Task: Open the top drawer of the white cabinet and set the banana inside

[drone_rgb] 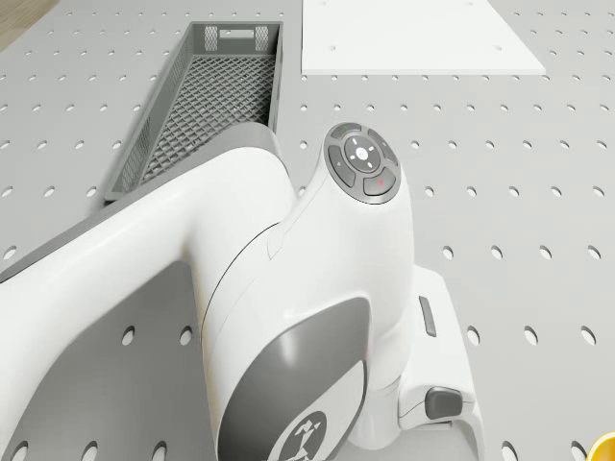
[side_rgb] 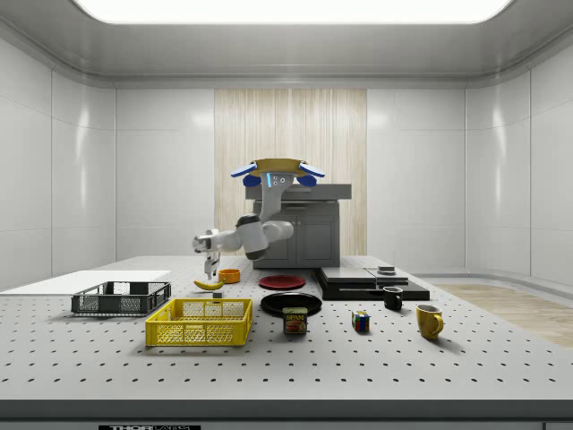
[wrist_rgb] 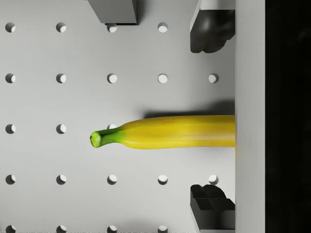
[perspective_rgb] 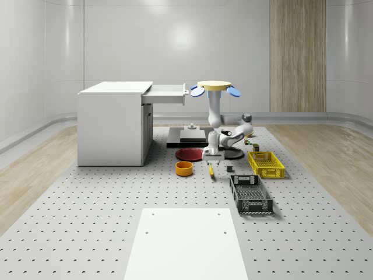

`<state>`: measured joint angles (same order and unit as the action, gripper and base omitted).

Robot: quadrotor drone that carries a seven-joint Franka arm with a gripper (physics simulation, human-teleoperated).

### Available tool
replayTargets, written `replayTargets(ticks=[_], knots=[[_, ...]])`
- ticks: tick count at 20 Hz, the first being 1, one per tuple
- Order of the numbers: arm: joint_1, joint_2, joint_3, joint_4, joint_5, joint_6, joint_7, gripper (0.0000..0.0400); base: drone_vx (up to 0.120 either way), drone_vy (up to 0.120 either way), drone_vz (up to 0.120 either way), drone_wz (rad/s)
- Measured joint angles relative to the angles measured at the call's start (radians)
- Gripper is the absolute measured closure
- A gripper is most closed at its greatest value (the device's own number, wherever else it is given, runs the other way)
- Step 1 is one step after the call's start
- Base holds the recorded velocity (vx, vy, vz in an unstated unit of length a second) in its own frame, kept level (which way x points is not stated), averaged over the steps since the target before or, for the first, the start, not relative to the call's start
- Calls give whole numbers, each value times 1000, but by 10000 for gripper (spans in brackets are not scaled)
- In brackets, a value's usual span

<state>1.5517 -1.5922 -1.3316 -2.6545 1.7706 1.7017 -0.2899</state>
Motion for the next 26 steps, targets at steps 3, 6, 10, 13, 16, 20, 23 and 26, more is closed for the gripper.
replayTargets(ticks=[3,6,10,13,16,20,23,26], knots=[[38,7,17,27,15,7,-14,0,0,0,0,0],[74,14,23,62,19,11,-16,0,0,0,0,0],[107,22,47,98,38,25,-17,0,0,0,0,0],[123,28,72,118,59,39,-18,0,0,0,0,0],[136,35,99,136,83,54,-18,0,0,0,0,0],[149,43,127,154,108,68,-19,0,0,0,0,0],[153,47,138,162,118,73,-19,0,0,0,0,0],[156,50,144,166,124,75,-18,121,0,0,0,0]])
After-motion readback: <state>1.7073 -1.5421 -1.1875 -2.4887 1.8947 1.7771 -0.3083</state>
